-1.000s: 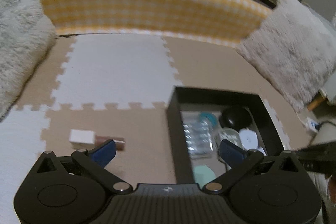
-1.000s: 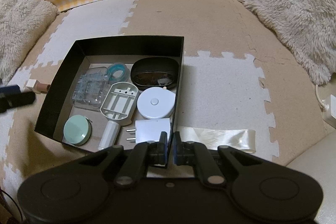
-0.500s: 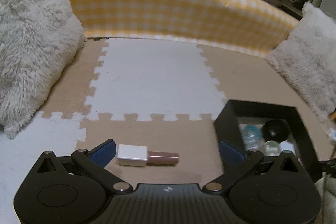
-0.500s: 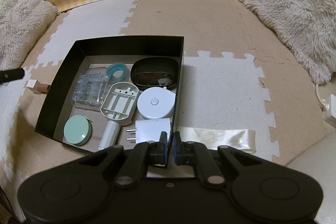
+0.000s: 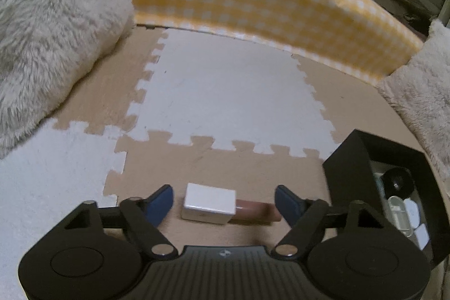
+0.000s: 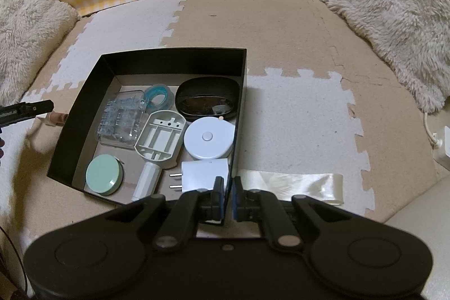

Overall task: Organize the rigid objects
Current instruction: 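Close the left tool around the white box with pink bottle, then carry the polish box into the black box and open the left tool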

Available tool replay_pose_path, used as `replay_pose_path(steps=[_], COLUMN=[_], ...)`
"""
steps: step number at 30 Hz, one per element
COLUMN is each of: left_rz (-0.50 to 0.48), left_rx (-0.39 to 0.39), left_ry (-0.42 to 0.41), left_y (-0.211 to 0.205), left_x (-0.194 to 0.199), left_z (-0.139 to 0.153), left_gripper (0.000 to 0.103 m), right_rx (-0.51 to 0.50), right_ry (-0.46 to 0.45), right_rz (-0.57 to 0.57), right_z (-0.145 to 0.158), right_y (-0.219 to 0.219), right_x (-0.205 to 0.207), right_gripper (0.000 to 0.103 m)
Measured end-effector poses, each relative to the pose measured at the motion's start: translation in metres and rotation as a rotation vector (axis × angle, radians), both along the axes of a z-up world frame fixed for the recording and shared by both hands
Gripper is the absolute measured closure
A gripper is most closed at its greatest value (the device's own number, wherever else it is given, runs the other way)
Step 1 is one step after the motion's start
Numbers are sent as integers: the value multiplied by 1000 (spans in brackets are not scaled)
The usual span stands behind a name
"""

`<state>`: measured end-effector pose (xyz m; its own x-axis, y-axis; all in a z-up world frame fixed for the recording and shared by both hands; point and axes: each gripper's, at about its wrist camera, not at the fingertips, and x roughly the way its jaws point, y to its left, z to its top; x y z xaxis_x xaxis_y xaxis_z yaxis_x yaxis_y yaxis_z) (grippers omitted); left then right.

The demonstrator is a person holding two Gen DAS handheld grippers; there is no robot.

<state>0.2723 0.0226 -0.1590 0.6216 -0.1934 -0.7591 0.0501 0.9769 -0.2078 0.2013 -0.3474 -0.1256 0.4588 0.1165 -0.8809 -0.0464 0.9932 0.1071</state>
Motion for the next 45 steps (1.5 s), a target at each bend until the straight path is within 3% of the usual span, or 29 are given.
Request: replay_pose_path(steps=[4, 8, 17, 28, 37, 45], left_rz=[27, 16, 26, -5, -197, -288], left_rx=[-49, -29, -38, -162, -251, -291], left_ry=[13, -2, 10, -32, -82, -18], left_y=[8, 8, 6, -11, -59, -116], left_x=[3, 4, 1, -6, -23, -51], left_z=[-7, -5, -1, 34, 80, 69], left_gripper=[46, 59, 60, 61, 61, 61], right_rx=[0, -1, -2, -1, 0, 0], right_ry=[0, 2, 3, 3, 3, 3], right_rz=[1, 2, 3, 3, 3, 3], right_z=[0, -1, -2, -2, -2, -2], right_y=[-1, 0, -1, -1, -1, -1], right_x=[0, 1, 1, 1, 1, 1], right_gripper=[97, 97, 97, 97, 97, 97])
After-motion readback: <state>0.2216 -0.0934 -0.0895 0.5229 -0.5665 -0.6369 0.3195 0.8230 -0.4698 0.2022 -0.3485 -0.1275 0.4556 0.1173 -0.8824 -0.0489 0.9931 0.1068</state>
